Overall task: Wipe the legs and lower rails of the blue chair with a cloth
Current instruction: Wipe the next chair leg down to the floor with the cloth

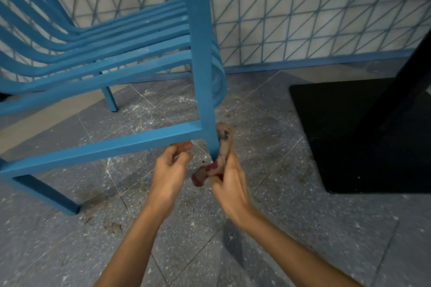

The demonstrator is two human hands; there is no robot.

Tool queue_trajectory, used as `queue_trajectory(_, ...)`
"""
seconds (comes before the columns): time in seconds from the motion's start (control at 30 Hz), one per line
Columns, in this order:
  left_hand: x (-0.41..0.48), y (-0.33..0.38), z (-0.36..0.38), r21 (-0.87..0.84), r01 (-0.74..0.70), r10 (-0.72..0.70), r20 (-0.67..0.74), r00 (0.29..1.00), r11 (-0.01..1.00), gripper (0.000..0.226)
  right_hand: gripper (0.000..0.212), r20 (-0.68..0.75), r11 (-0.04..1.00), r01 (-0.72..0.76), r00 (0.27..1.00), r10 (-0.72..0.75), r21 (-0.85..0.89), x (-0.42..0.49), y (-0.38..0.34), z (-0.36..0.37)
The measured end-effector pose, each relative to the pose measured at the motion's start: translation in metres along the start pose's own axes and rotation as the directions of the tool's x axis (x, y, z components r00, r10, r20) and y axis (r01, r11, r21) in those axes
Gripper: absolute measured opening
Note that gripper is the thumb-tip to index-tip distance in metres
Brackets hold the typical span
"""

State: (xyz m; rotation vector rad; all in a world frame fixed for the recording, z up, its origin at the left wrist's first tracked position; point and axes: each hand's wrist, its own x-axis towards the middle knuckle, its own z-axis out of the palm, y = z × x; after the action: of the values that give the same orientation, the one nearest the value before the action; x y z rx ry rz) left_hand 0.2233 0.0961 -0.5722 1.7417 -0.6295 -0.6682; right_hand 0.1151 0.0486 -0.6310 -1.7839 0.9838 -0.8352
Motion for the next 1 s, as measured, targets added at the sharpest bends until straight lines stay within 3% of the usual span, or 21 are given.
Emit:
queue_trajectory(0.13, 0.000, 0.003, 0.007, -0.064, 0.040, -0.043, -0.037, 0.998, 0.997, 0.026, 0.109, -0.035, 0.978, 0.108, 0.994, -0.103, 0.178, 0.022, -0.046, -0.008)
queue_trajectory(0.33, 0.005, 0.005, 0.005, -0.087, 0.046, -0.050, -0.051, 0.997, 0.995, 0.025, 0.082, -0.111, 0.957, 0.182, 0.981, -0.160, 0.226, 0.029, -0.043, -0.009)
queue_trajectory(0.5, 0.006, 0.000, 0.008, -0.072, 0.088, -0.090, -0.032, 0.995, 0.994, 0.028, 0.075, 0.051, 0.971, -0.108, 0.994, 0.099, 0.214, 0.018, 0.029, 0.007)
queue_trajectory(0.6, 0.004, -0.003, 0.013, -0.028, 0.113, -0.113, 0.005, 0.994, 0.993, 0.027, 0.059, 0.235, 0.930, -0.358, 0.914, 0.331, 0.082, 0.017, 0.085, 0.002)
queue_trajectory(0.7, 0.000, -0.009, 0.016, 0.021, 0.117, -0.118, 0.055, 0.992, 0.993, 0.025, 0.046, 0.253, 0.876, -0.475, 0.839, 0.481, -0.091, 0.015, 0.119, 0.000)
queue_trajectory(0.77, -0.002, -0.011, 0.017, 0.037, 0.118, -0.120, 0.067, 0.991, 0.992, 0.025, 0.047, 0.192, 0.861, -0.497, 0.840, 0.508, -0.106, 0.014, 0.120, 0.009)
queue_trajectory(0.9, -0.005, -0.014, 0.013, 0.041, 0.118, -0.120, 0.061, 0.991, 0.992, 0.027, 0.061, 0.096, 0.886, -0.445, 0.895, 0.435, 0.133, 0.004, 0.087, 0.017)
queue_trajectory(1.0, -0.005, -0.014, 0.012, 0.024, 0.115, -0.116, 0.063, 0.991, 0.993, 0.026, 0.066, 0.092, 0.885, -0.269, 0.963, 0.254, 0.380, -0.002, 0.058, 0.008)
